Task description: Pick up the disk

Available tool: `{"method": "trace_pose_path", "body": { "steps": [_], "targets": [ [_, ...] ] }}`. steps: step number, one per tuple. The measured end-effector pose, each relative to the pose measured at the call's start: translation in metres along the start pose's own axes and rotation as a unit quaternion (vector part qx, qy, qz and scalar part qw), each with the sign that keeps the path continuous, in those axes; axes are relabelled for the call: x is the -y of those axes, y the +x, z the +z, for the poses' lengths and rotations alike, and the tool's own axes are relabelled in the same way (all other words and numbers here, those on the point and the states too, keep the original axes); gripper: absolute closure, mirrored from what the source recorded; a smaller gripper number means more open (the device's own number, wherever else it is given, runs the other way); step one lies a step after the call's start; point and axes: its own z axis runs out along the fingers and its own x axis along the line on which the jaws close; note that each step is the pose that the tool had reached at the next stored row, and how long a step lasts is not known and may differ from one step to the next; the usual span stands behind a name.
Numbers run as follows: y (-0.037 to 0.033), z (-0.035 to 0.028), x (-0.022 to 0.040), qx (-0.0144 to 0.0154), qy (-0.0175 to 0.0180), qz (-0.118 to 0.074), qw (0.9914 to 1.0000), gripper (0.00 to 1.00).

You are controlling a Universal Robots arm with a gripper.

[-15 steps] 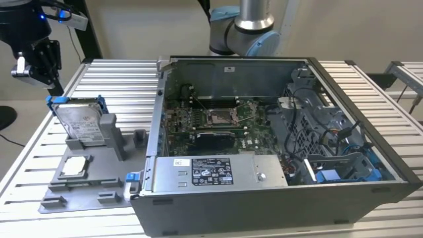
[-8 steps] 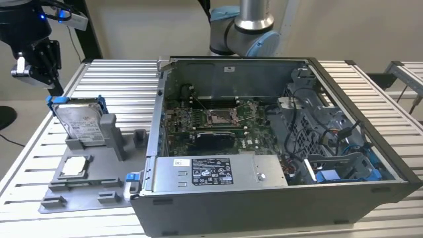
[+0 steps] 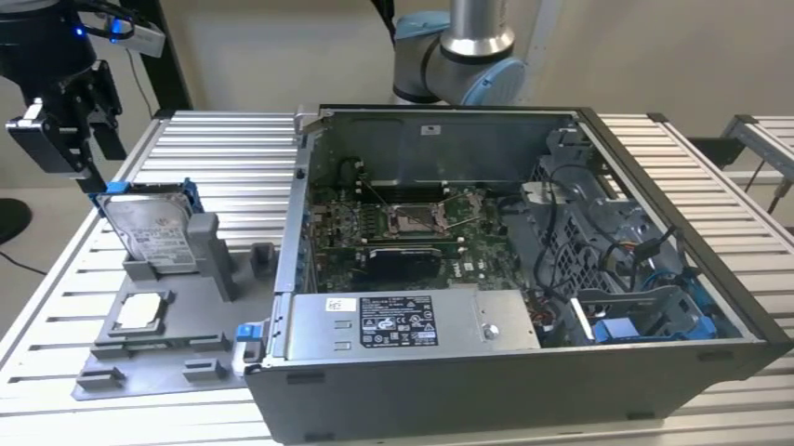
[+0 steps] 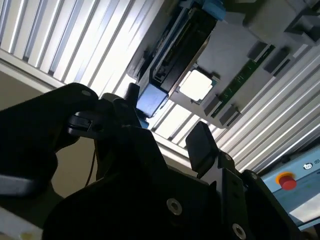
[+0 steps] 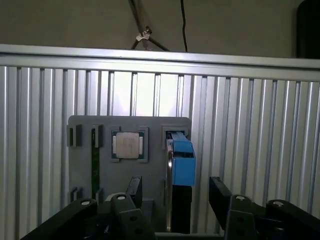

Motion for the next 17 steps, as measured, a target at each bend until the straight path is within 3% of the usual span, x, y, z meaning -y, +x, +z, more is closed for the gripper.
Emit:
{"method": "trace_pose_path", "body": {
  "steps": [11,17],
  "targets": [
    [0.0,0.0004,0.0,0.0001,0.0,0.0,1.0,0.0],
    [-0.0002,0.0088,0.0001,0.0,0.0,0.0,1.0,0.0]
  ]
}}
